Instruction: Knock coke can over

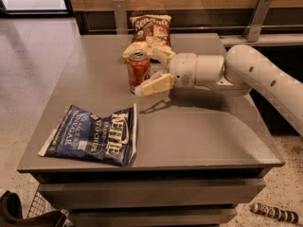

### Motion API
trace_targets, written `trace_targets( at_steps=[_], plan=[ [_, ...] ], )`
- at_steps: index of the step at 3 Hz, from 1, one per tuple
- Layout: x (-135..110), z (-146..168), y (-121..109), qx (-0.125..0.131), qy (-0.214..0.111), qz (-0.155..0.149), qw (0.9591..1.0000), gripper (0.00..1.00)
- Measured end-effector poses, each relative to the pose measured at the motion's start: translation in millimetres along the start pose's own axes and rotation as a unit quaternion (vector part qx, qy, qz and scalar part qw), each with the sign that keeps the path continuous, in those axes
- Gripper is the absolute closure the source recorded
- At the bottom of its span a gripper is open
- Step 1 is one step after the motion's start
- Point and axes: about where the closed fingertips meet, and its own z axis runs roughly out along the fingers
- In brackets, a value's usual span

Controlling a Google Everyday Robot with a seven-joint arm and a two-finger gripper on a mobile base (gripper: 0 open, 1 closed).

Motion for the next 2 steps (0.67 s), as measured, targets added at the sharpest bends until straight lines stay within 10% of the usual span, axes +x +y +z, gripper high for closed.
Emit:
trace_targets(
  at_steps=[2],
  plan=[
    [11.8, 15.4, -1.9, -0.004, -0.002, 0.0, 1.0, 0.49]
  ],
)
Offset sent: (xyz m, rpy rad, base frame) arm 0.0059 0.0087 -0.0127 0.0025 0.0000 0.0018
